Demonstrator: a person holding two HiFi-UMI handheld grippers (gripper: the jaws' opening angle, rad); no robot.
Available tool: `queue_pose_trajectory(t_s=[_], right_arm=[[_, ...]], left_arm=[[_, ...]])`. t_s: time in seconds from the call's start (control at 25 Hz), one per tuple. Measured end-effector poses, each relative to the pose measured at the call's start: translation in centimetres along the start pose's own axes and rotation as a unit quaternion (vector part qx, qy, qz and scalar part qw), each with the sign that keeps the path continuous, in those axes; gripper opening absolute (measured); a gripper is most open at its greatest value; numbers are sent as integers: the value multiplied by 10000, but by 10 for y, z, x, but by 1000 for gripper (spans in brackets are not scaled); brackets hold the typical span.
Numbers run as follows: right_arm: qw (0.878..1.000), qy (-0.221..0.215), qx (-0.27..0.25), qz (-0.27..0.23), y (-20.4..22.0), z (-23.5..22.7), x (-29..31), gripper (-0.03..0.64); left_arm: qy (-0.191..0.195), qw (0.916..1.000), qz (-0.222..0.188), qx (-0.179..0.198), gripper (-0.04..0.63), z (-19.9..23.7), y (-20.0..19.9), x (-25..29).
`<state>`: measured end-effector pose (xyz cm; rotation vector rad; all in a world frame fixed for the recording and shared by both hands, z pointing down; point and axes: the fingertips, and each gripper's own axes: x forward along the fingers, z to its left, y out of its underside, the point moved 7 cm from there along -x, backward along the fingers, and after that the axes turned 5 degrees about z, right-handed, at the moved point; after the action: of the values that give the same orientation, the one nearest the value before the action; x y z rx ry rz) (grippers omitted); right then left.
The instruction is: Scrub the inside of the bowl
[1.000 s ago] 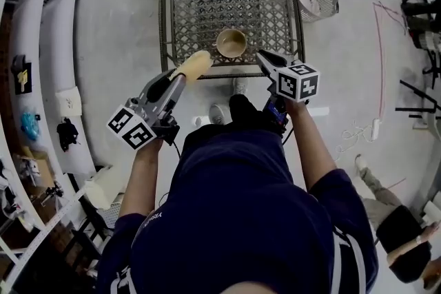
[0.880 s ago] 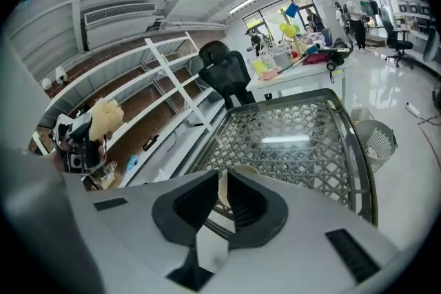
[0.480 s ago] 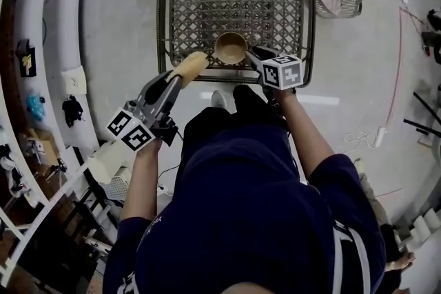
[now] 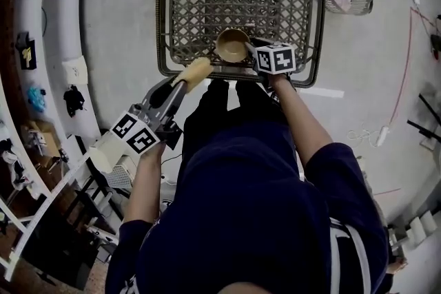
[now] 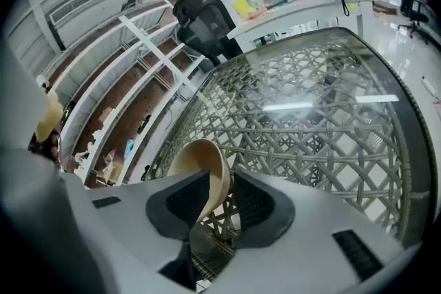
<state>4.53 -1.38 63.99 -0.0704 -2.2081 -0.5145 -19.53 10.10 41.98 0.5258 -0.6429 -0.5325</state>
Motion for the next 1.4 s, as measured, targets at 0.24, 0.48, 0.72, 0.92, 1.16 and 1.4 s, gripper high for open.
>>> queue_pose_trajectory(t_s=[0.24,0.48,0.72,0.92,1.16,1.4], right_arm=[[9998,13,189,87,-1,-6,17,71],[9993,131,339,48,0,-1,16,20],[9986,219,104,-467,-34,45,-37,15],[9921,392,-591,-1039,-80,95,-93,15],[9797,736,-1288,-1347,-106,125,-126,15],[9775,812,-1403,-1351,-104,135,-131,15]], left_arm=[[77,9996,278,36,77,8,-2,5],[239,9984,479,162,77,20,-18,11],[390,9842,1106,1326,77,11,-38,28],[568,9334,1673,3124,77,-22,-56,56],[296,8437,2186,4894,77,-41,-54,89],[65,7260,2399,6444,77,-58,-46,115]])
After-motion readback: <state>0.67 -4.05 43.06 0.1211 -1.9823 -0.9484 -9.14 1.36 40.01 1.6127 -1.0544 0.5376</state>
